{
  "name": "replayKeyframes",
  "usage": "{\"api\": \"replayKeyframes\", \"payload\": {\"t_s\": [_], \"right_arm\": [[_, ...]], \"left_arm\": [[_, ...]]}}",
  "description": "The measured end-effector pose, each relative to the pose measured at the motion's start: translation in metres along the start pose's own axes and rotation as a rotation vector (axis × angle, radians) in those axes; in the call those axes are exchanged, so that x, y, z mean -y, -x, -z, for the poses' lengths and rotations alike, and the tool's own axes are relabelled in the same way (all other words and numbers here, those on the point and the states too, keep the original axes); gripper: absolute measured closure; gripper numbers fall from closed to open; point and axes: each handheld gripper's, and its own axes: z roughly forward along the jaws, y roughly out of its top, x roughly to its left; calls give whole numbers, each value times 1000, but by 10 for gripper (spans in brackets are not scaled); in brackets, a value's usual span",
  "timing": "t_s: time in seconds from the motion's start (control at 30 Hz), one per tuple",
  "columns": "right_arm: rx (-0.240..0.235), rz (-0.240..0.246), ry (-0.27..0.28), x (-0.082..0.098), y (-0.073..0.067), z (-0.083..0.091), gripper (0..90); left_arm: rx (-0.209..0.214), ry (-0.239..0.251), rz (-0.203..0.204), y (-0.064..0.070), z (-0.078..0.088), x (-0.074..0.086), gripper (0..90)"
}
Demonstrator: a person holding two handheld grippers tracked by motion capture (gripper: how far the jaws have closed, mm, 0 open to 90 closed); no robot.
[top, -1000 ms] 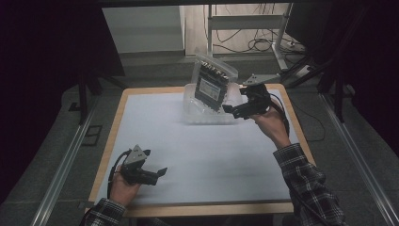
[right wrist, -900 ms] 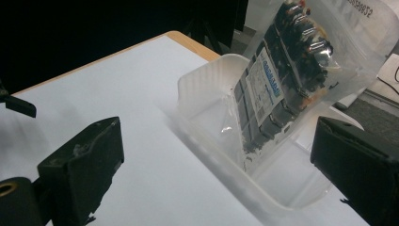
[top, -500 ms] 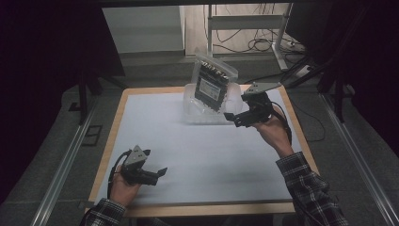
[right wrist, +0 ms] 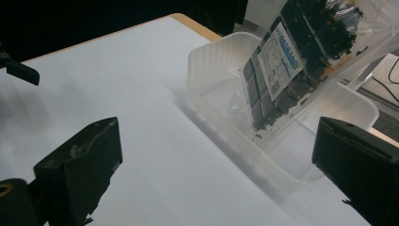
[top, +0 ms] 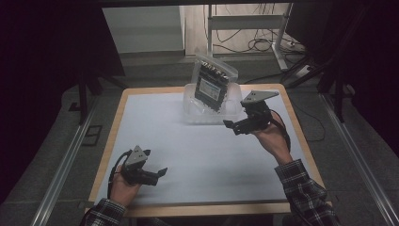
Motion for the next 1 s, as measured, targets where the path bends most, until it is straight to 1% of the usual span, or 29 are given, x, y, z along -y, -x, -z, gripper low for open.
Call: {"api": "replayKeyframes", "payload": {"t_s": [0.07,0.2,0.37,0.5,0.6,0.8,1.0], "right_arm": [[-3,-5,4,2,-1,0,19],[5,-3,18,7,-2,0,19],[12,-15,28,14,-4,0,21],[13,-22,27,19,-6,-1,21],[23,-18,24,23,-8,-1,22],[34,-44,40,30,-8,2,23],[41,-50,27,37,-8,4,23]], "left_arm": [[0,0,0,0,0,0,35],[-1,2,0,0,0,0,35],[-2,4,0,0,1,0,35],[-3,4,-1,0,1,0,35],[-4,3,0,0,1,0,35],[-2,0,0,0,1,0,35],[-3,-1,0,0,1,0,35]]}}
